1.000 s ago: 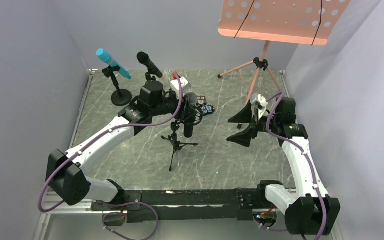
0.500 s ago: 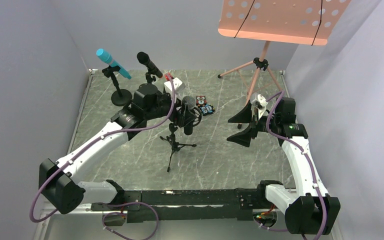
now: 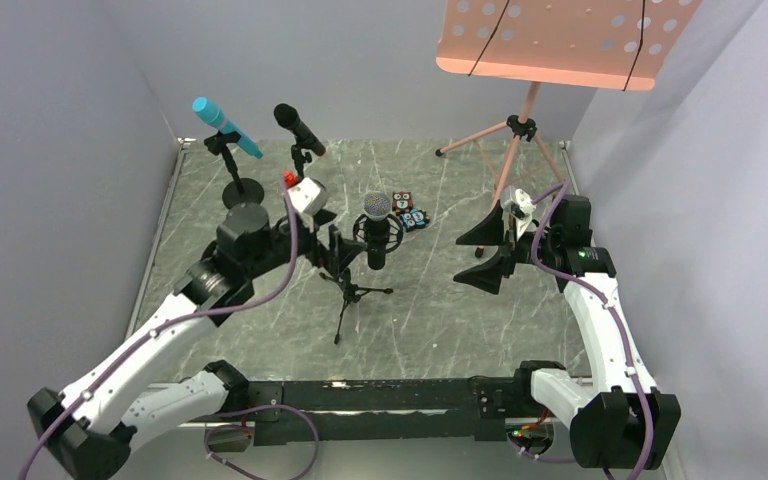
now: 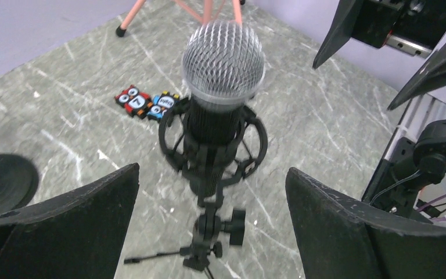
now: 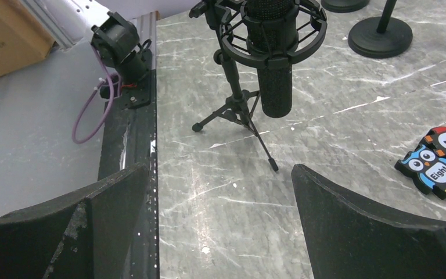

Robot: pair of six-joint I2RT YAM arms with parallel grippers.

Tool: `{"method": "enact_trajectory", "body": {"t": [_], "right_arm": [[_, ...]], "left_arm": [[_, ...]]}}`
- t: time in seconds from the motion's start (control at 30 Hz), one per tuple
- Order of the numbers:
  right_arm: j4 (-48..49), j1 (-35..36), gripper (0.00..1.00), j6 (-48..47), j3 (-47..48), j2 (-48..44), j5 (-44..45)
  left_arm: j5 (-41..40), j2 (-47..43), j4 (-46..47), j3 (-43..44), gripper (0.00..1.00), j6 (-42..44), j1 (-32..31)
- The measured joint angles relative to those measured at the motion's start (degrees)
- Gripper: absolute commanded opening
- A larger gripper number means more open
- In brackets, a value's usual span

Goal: Attach the microphones to the stand

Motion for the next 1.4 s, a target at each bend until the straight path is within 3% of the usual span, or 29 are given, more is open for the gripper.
{"method": "enact_trajectory", "body": {"t": [0.23, 0.4, 0.6, 0.73, 1.0, 1.17, 1.4], "right_arm": [[3.1, 0.0, 1.0, 1.8, -1.8, -0.1, 1.2], [4.4, 0.0, 1.0, 1.5, -4.0, 0.3, 2.8], [3.1, 0.0, 1.0, -0.4, -4.0, 0.3, 3.1], [3.1, 0.0, 1.0, -0.5, -4.0, 0.3, 3.3], [3.1, 0.0, 1.0, -0.6, -4.0, 0.3, 3.4], [3.0, 0.0, 1.0, -0.6, -4.0, 0.3, 3.5], [3.0, 0.0, 1.0, -0.7, -4.0, 0.5, 3.5]], "left_arm": [[-5.0, -15.2, 3.5, -13.8, 0.99, -0.1, 0.3], [-6.0, -24.0, 12.5, -26.9, 0.99, -0.9, 0.4], [-4.9, -28.3, 24.1, -42.3, 0.96, -0.5, 0.4], [-4.3, -26.4, 32.5, -46.8, 0.94, 1.6, 0.4], [-1.8, -14.1, 46.9, -46.7, 0.77, 4.5, 0.4], [0.1, -6.9, 50.9, -45.4, 0.63, 5.0, 0.5], [2.3, -3.3, 56.5, -44.2, 0.43, 5.0, 0.8]]}}
